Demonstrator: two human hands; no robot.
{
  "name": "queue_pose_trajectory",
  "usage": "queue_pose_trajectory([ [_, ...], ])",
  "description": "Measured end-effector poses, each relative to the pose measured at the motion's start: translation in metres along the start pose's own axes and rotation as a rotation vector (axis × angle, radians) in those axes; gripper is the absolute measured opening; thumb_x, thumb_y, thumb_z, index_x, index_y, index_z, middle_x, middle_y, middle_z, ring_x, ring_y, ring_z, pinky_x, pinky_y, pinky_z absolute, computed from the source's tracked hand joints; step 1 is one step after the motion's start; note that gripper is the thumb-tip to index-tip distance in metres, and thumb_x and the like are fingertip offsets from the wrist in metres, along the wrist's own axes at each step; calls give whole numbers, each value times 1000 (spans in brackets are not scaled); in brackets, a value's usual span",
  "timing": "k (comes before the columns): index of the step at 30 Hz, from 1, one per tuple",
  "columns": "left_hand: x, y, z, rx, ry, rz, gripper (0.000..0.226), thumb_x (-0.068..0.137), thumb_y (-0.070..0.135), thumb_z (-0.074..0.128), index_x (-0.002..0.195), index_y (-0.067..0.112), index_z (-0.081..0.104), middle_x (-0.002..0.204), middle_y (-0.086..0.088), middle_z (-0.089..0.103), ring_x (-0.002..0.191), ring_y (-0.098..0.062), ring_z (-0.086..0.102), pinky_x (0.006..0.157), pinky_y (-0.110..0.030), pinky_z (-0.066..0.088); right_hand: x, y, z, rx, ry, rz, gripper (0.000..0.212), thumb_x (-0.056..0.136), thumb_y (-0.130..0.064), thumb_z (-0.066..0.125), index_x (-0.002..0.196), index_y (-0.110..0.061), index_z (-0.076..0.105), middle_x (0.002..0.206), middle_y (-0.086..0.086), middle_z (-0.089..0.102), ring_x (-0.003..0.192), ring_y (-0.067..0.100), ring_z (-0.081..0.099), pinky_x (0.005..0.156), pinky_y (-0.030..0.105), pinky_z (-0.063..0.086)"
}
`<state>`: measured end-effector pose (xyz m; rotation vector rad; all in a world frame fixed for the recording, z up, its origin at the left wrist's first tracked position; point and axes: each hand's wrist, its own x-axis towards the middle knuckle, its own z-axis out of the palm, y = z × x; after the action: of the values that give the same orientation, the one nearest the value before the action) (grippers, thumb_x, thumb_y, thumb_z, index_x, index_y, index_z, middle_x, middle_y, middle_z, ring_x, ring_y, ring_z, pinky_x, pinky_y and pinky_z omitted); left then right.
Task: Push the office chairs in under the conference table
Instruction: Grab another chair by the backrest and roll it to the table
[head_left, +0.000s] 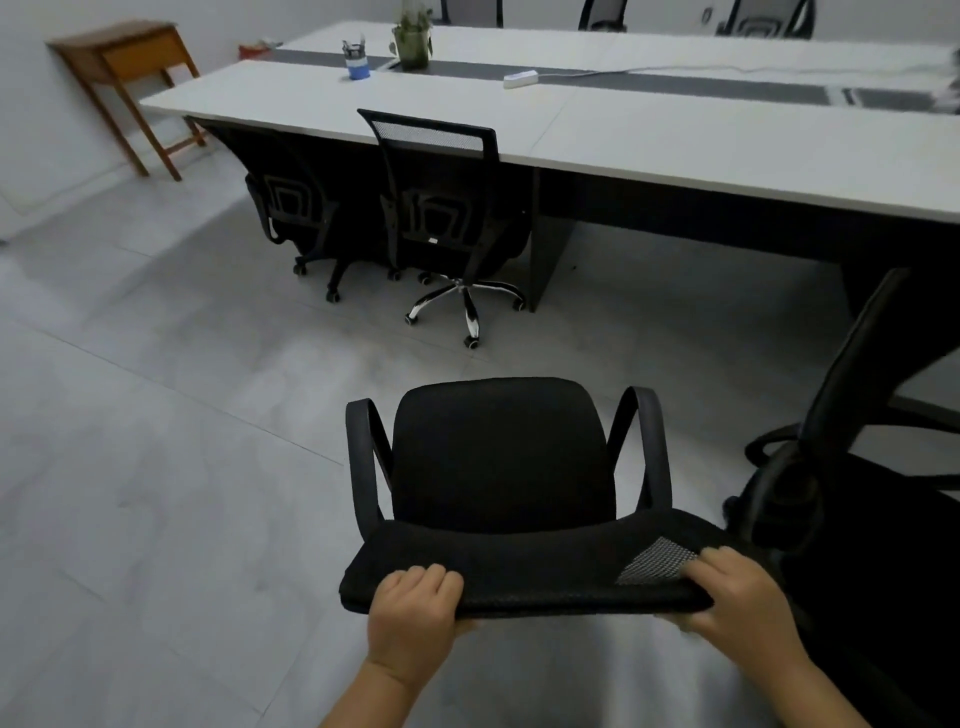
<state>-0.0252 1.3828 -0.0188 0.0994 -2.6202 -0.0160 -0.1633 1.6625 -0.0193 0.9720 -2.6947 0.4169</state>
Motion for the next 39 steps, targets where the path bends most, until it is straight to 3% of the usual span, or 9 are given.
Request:
queue_pose_trajectory([
  [7,66,-39,48,33,-22,58,57,70,63,41,47,15,60,42,2,54,35,-16,53,56,-27,26,61,13,29,-142,64,-11,53,42,-64,74,49,-14,59,48,-2,53,48,15,50,58,25,25],
  [10,109,-55,69,51,-58,100,49,59,62,57,48,14,61,43,1,55,36,-16,54,56,-27,26,96,24,39,-146,84,-1,58,61,-68,42,50,-14,61,50,-2,56,47,16,53,55,20,30],
  [12,138,-58,84,51,-77,108,49,55,62,65,48,14,61,44,1,55,37,-17,55,56,-28,26,117,37,45,-158,115,24,59,62,-67,39,51,-14,62,50,-1,57,44,18,55,52,20,33],
  [16,193,-67,112,19,-132,130,52,62,64,46,50,16,62,47,3,58,40,-16,56,56,-27,26,154,60,53,-107,138,63,76,80,-72,24,51,-13,62,50,0,58,43,20,56,48,23,38],
  [20,248,-72,136,57,-243,160,51,30,60,83,50,18,62,48,5,57,42,-14,57,57,-26,27,186,80,61,-85,186,111,81,88,-66,13,49,-14,63,50,1,60,42,20,57,42,22,43],
  [22,273,-72,148,31,-238,162,52,26,58,85,49,18,61,47,5,56,41,-14,56,57,-25,27,204,91,61,-108,191,134,82,89,-64,13,48,-14,62,49,1,60,41,21,57,42,20,42],
  [24,296,-72,161,-8,-154,212,46,50,60,76,48,17,60,46,4,55,40,-14,55,57,-25,27,220,102,61,-148,184,151,82,89,-64,13,48,-13,62,49,2,59,41,21,56,43,22,38],
  [27,330,-75,184,-101,-27,242,69,85,66,30,48,16,60,45,2,54,46,-15,51,55,-26,26,245,117,62,-203,174,172,78,88,-65,19,47,-13,61,48,1,57,40,20,55,41,21,39],
  [39,486,-105,273,-237,-26,418,73,88,65,21,47,17,58,44,3,53,43,-14,51,56,-25,27,353,169,96,-315,243,320,82,90,-62,15,46,-11,61,47,5,57,59,19,43,55,29,24],
])
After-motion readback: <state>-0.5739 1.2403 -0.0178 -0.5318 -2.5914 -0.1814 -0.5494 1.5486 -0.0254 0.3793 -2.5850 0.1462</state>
